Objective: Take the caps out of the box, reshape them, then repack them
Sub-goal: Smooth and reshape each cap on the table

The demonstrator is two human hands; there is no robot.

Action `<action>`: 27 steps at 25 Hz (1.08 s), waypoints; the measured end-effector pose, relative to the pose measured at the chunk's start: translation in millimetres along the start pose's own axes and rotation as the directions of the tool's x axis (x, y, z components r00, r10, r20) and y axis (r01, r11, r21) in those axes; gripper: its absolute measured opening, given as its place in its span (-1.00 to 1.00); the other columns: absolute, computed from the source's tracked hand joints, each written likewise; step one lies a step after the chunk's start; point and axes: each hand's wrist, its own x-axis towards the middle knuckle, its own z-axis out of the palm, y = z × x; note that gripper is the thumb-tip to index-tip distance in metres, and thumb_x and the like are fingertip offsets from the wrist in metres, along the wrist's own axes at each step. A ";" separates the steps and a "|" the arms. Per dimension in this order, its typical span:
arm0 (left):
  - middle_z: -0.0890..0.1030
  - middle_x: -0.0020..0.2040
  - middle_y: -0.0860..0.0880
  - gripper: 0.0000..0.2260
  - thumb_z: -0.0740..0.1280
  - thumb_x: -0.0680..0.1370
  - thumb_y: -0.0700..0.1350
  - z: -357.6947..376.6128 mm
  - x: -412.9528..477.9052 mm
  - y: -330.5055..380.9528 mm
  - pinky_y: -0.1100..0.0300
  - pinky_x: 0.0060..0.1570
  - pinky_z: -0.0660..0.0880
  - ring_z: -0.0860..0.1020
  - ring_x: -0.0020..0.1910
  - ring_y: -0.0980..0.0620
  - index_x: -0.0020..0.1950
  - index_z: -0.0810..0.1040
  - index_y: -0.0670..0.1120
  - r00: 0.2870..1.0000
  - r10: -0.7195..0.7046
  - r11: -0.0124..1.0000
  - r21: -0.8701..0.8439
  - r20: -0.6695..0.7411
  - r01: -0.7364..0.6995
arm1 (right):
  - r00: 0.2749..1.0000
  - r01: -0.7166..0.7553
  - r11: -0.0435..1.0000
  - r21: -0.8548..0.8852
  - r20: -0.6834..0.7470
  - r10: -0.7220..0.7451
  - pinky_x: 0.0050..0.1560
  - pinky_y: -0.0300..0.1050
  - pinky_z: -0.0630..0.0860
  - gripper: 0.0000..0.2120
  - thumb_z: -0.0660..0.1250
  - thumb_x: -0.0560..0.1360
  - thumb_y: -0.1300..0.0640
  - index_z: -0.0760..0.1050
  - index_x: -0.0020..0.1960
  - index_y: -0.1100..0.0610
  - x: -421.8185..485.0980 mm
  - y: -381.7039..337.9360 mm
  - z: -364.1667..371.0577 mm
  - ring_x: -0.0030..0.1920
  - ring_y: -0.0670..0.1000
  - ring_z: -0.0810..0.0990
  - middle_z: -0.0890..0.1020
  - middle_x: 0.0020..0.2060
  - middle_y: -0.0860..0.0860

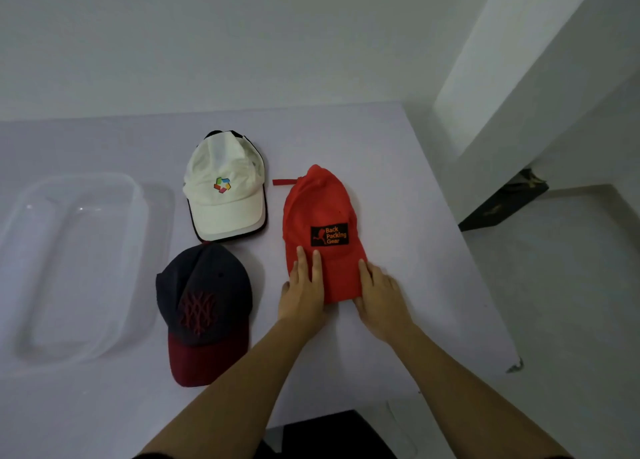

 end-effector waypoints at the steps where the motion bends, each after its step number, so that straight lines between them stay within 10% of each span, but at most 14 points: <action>1: -0.25 0.52 -0.27 -0.21 0.23 0.56 -0.03 0.4 1.9 1.4 -0.10 0.41 0.21 0.01 0.52 -0.22 0.51 -0.32 -0.14 0.999 -0.029 0.999 0.031 -0.020 0.029 | 0.999 0.000 0.999 -0.032 -0.045 -0.001 0.03 0.08 0.57 -0.47 0.18 0.46 0.04 0.39 0.32 0.34 -0.7 -4.7 -1.0 0.03 0.20 0.63 0.59 0.14 0.25; 10: -0.17 0.54 -0.25 -0.41 0.01 0.64 -0.09 5.6 -20.3 0.6 -0.06 0.47 0.11 -0.09 0.54 -0.22 0.51 -0.32 -0.16 0.995 -0.068 0.997 0.020 -0.071 0.070 | 0.993 -0.025 0.999 0.035 -0.113 0.029 0.16 0.08 0.51 -0.41 0.36 0.37 0.15 0.34 0.35 0.31 8.5 -20.7 -11.5 0.15 0.20 0.57 0.56 0.18 0.23; 16: -0.20 0.55 -0.21 -0.35 0.10 0.63 -0.14 -15.7 -26.8 -23.7 0.01 0.46 0.15 -0.11 0.54 -0.15 0.50 -0.32 -0.17 0.996 -0.082 0.994 -0.074 -0.044 0.079 | 0.991 -0.034 0.999 0.005 -0.132 0.035 -0.10 0.03 0.62 -0.36 0.56 0.13 0.31 0.50 0.19 0.36 -5.3 -38.0 -3.8 -0.03 0.16 0.69 0.66 0.04 0.22; 19: -0.14 0.56 -0.19 -0.35 0.13 0.62 -0.16 -26.7 -27.3 -31.6 0.02 0.47 0.16 -0.07 0.55 -0.13 0.52 -0.27 -0.17 0.999 -0.022 0.984 -0.180 -0.049 0.012 | 0.983 -0.015 0.986 0.166 -0.175 0.045 0.09 0.07 0.56 -0.41 0.34 0.38 0.32 0.31 0.40 0.28 -10.3 -50.0 -12.3 0.14 0.21 0.58 0.55 0.24 0.19; 27: 0.35 0.40 -0.12 -0.51 0.05 0.65 -0.16 -38.2 -44.2 -7.1 0.28 0.17 0.26 0.35 0.18 0.12 0.54 -0.05 -0.04 0.990 -0.120 0.655 -0.755 -0.068 0.028 | 0.951 -0.086 0.773 0.628 -0.180 0.252 0.05 0.04 0.55 -0.64 0.19 0.55 0.19 0.42 0.33 0.15 -13.7 -86.3 -34.0 0.01 0.19 0.62 0.66 0.05 0.16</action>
